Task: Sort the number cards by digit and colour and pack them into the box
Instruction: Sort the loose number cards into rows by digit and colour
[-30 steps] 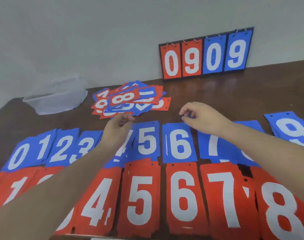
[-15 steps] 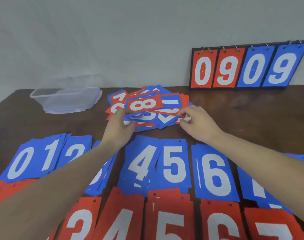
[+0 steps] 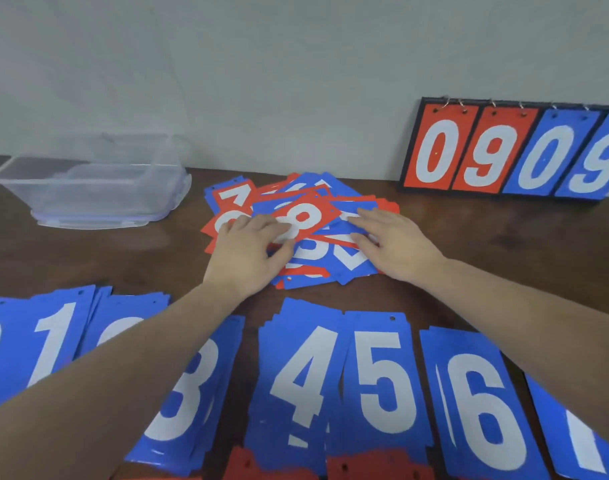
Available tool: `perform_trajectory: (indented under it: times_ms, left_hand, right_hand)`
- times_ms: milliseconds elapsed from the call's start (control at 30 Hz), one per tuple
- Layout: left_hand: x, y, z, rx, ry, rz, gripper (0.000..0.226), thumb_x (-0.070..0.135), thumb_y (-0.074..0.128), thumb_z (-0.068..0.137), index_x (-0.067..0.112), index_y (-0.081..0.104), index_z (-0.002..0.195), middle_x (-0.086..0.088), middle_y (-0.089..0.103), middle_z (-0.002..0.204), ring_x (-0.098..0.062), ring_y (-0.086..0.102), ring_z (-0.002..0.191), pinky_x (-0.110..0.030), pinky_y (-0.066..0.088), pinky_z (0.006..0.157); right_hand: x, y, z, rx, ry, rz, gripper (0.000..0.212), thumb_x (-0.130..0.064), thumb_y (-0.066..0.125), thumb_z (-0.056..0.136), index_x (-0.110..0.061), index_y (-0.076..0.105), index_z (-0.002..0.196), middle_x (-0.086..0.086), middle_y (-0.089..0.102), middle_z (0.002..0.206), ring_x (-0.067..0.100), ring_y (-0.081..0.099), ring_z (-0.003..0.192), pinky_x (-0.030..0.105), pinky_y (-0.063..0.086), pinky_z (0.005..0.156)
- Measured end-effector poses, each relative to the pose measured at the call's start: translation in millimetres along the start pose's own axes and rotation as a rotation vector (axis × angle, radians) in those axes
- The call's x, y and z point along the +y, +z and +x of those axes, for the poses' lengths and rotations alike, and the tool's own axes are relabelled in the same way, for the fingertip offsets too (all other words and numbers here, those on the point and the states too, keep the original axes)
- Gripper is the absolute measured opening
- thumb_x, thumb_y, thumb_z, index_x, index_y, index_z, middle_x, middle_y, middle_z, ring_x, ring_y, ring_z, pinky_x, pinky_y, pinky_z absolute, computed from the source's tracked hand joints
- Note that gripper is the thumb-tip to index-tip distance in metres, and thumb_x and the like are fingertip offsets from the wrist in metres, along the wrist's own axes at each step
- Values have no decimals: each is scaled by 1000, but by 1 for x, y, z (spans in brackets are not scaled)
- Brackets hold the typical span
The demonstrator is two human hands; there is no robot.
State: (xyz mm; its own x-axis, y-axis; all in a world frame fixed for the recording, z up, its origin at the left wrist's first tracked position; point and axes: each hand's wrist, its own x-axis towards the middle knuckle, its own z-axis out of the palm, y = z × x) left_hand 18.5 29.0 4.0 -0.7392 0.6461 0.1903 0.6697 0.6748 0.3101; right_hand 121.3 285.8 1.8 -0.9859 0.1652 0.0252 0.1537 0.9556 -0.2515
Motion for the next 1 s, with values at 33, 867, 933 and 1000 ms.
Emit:
perform_trajectory:
  times_ms: [33, 867, 933, 1000]
  left_hand:
    - [-1, 0, 0, 2, -2, 22, 53, 60, 37, 96, 32, 64, 132, 8, 57, 136, -19, 48, 125, -44, 31, 110]
    - [2, -1, 0, 101, -116, -102, 46, 52, 69, 88, 27, 58, 125, 1, 43, 141, -20, 36, 135, -43, 23, 115]
    - [3, -1, -3, 116, -79, -107, 44, 47, 70, 89, 25, 59, 126, 0, 42, 140, -20, 38, 133, -41, 26, 112]
    - [4, -2, -5, 122, -70, -131, 44, 42, 72, 89, 23, 59, 127, -2, 42, 138, -21, 41, 130, -37, 33, 108]
  right_hand:
    - [1, -2, -2, -1, -1, -40, 50, -50, 36, 105, -33, 44, 152, -5, 41, 159, 18, 33, 147, 42, 23, 123]
    - [12, -39, -21, -106, 278, 26, 86, -70, 68, 78, -37, 36, 151, -2, 40, 157, 25, 38, 141, 54, 40, 111]
    - [16, -42, -22, -142, 333, 42, 96, -76, 69, 70, -39, 34, 151, -1, 38, 157, 29, 36, 142, 58, 39, 110]
    - [20, -43, -22, -163, 388, 60, 107, -84, 67, 56, -40, 35, 149, 2, 41, 153, 31, 38, 140, 60, 40, 109]
